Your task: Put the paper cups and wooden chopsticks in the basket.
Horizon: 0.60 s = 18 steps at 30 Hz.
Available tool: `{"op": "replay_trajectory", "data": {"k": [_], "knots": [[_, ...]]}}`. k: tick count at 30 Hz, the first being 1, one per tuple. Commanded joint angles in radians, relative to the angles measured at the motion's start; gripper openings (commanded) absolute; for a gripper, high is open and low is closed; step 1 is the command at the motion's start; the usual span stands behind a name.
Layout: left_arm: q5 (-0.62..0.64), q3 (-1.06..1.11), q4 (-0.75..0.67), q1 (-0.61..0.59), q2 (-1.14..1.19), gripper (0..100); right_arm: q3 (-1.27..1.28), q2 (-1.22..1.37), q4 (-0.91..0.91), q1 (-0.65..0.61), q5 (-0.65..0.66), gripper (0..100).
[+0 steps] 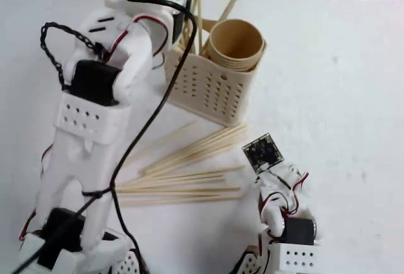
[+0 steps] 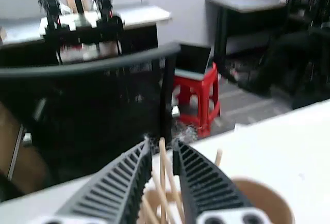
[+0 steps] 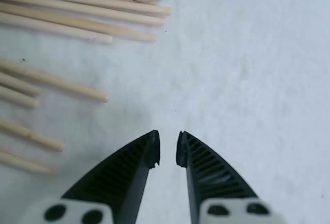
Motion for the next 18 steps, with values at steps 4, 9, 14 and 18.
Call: {"op": "replay_trajectory", "data": {"k": [4,9,14,18], "knots": [[-0.086,-0.041,0.519,-0.010,-0.131,9,0.009,-0.007,-0.008,-0.005,0.006,7.0],[-0.255,0.094,0.747,-0.010,-0.139,9,0.009,-0.007,-0.008,-0.005,0.006,7.0],[-0.368,0.549,0.615,-0.018,-0.140,9,0.009,-0.007,-0.008,-0.005,0.006,7.0],[-0.456,0.853,0.285,-0.079,-0.131,9,0.009,-0.007,-0.008,-0.005,0.006,7.0]]}}
